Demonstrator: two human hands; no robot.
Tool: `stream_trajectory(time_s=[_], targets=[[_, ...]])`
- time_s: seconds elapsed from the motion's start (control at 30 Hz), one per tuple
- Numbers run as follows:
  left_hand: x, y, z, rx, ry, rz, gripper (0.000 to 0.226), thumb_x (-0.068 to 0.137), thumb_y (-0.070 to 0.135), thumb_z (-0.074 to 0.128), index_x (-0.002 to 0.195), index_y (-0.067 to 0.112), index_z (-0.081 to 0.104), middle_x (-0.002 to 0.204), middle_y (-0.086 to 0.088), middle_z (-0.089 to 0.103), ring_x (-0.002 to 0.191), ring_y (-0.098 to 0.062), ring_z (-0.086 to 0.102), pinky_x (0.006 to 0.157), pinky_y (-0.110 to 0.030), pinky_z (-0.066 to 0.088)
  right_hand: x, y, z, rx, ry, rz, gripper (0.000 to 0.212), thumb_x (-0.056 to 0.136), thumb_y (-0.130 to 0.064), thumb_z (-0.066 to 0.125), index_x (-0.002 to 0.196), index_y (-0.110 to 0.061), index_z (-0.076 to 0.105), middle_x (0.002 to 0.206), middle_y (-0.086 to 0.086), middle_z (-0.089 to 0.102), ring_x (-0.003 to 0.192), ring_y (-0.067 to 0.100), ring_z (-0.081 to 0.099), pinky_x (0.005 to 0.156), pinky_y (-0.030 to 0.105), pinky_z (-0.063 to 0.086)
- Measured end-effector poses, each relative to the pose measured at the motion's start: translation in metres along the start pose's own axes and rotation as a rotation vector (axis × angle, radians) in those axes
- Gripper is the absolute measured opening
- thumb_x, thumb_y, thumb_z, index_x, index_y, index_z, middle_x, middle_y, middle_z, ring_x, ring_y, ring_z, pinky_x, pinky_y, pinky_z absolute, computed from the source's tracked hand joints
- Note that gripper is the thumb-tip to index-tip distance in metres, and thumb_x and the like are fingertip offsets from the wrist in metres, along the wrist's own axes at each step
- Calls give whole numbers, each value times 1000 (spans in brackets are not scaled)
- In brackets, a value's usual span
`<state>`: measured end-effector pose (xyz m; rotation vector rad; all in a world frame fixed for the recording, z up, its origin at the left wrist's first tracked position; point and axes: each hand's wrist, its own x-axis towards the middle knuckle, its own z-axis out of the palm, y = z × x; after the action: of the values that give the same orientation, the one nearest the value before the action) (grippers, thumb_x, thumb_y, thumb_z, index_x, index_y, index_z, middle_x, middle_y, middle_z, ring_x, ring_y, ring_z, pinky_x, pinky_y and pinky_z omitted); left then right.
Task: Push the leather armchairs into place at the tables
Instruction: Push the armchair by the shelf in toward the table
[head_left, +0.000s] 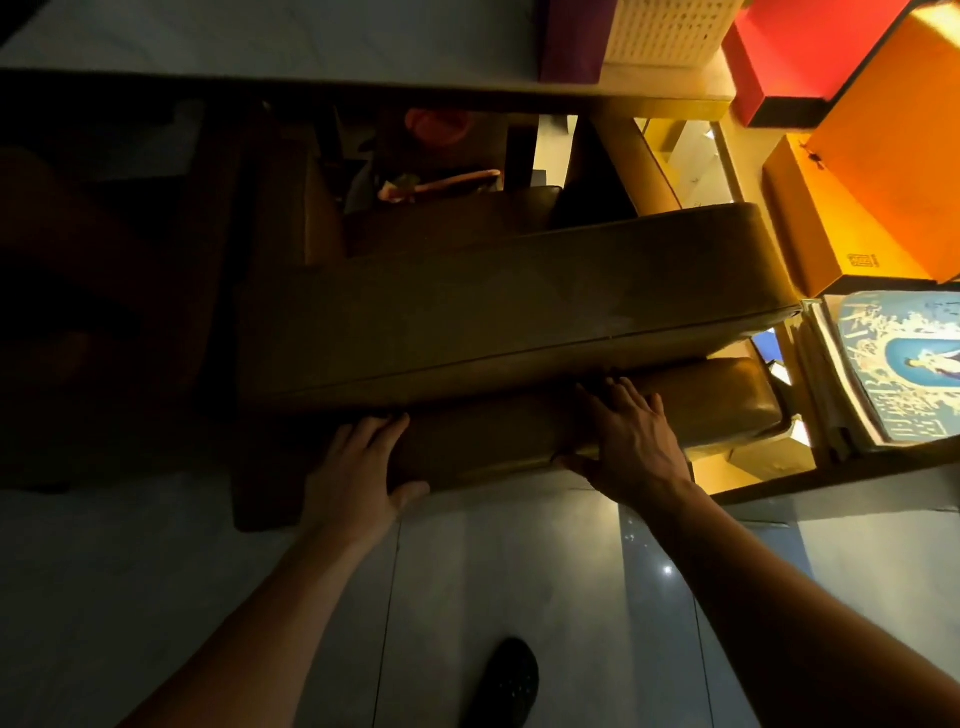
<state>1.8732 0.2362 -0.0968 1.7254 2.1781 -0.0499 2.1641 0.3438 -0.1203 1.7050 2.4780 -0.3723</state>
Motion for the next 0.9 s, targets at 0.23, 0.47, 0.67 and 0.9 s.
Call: stream_trajectory(time_s=[0.23, 0.47, 0.67, 0.9], targets=[[-12, -15, -1, 0, -3, 44, 79, 86, 58, 61, 152, 36, 23, 149, 13, 29, 136, -18, 24, 96, -44, 44, -20, -20, 5, -45, -11, 26, 106, 68, -82, 61, 152, -29, 27, 155, 10, 34, 145, 35, 26, 113, 59, 31], [-51, -61, 10, 34, 15, 118, 78, 85, 56, 63, 151, 36, 27, 146, 13, 34, 131, -18, 31, 92, -39, 49, -87, -74, 16, -88, -20, 83, 99, 79, -83, 42, 156, -24, 20, 158, 17, 28, 147, 37, 23, 117, 55, 26], [-84, -91, 13, 25, 9, 152, 77, 85, 54, 63, 151, 40, 26, 148, 17, 32, 131, -17, 30, 91, -41, 47, -128, -111, 35, -102, -69, 127, 103, 78, -88, 34, 155, -20, 25, 156, 24, 32, 144, 44, 28, 112, 60, 32], [-85, -90, 8, 52, -23, 149, 74, 89, 53, 58, 152, 39, 22, 152, 18, 26, 136, -17, 23, 93, -41, 44, -124, -114, 30, -69, -146, 122, 106, 79, -86, 36, 158, -26, -2, 165, 18, 3, 151, 40, 3, 120, 58, 16]])
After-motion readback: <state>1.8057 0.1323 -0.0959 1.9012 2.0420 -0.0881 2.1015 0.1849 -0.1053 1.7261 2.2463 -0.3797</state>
